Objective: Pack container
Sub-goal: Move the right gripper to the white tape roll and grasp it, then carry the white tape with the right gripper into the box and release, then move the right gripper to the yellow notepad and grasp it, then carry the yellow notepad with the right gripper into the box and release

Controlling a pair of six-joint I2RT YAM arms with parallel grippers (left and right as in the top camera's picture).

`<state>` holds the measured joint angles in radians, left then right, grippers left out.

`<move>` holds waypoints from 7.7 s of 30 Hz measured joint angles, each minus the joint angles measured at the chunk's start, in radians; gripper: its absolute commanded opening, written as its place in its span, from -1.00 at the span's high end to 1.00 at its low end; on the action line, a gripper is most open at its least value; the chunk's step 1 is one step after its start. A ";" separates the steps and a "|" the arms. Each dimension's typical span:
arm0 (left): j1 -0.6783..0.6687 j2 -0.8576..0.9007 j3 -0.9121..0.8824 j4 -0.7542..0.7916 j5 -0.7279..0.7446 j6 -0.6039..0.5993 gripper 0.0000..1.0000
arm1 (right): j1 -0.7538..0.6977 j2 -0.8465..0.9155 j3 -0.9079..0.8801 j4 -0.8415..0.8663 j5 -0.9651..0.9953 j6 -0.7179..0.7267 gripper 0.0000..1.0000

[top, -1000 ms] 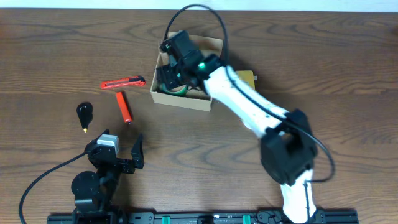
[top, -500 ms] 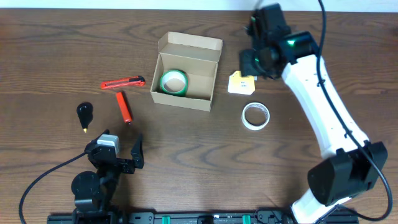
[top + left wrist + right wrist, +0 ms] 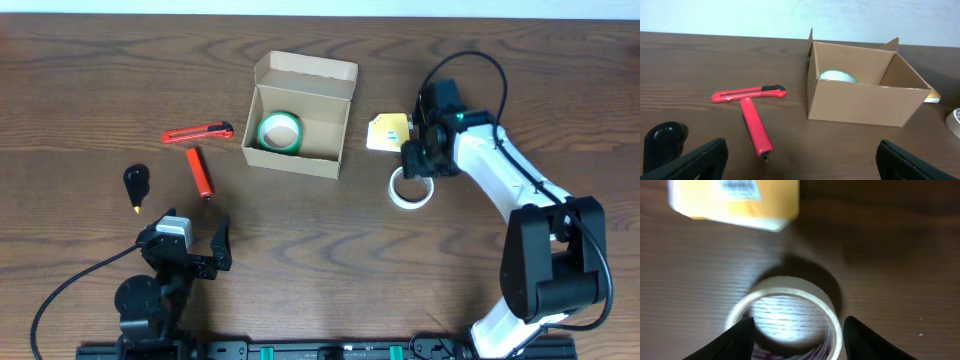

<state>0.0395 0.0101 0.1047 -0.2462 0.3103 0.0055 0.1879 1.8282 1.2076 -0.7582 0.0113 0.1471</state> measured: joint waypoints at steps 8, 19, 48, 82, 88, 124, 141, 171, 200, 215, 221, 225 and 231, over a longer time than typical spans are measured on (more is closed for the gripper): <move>0.000 0.000 0.000 0.000 0.000 0.000 -0.90 | -0.060 0.000 -0.127 0.117 0.018 -0.045 0.18; 0.000 0.000 0.000 0.000 0.000 0.000 -0.91 | -0.079 0.000 -0.158 0.182 0.012 -0.054 0.93; 0.000 0.000 0.000 0.000 0.000 0.000 -0.91 | 0.357 -0.030 0.498 0.005 -0.043 0.161 0.97; 0.000 0.000 0.000 0.000 0.000 0.000 -0.91 | 0.457 0.300 0.498 0.190 -0.008 0.177 0.97; 0.000 0.000 0.000 0.000 0.000 0.000 -0.90 | 0.457 0.315 0.498 0.193 -0.007 0.174 0.97; 0.000 0.000 0.000 0.000 0.000 0.000 -0.91 | 0.176 0.169 0.688 -0.217 0.005 0.100 -0.36; 0.000 0.000 0.000 0.000 0.000 0.000 -0.91 | 0.101 0.182 0.298 0.079 0.007 0.098 -0.99; 0.000 0.000 0.000 0.000 0.000 0.000 -0.90 | 0.101 0.317 0.283 0.157 0.048 0.127 -0.52; 0.000 0.000 0.000 0.000 0.000 0.000 -0.91 | 0.197 0.079 0.621 -0.126 0.035 0.119 -0.49; 0.000 0.000 0.000 0.000 0.000 0.000 -0.91 | 0.508 0.276 0.626 0.008 0.023 0.264 -0.51; 0.000 0.000 0.000 0.000 0.000 0.000 -0.90 | 0.529 0.309 0.626 0.037 0.040 0.286 -0.53; 0.000 0.000 0.000 0.000 0.000 0.000 -0.91 | 0.547 0.309 0.626 0.060 0.051 0.292 -0.53; 0.000 0.000 0.000 0.000 0.000 0.000 -0.91 | 0.551 0.311 0.626 0.065 0.053 0.294 -0.56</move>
<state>0.0395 0.0101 0.1047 -0.2459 0.3099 0.0055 0.7391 2.1387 1.8332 -0.6933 0.0639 0.4416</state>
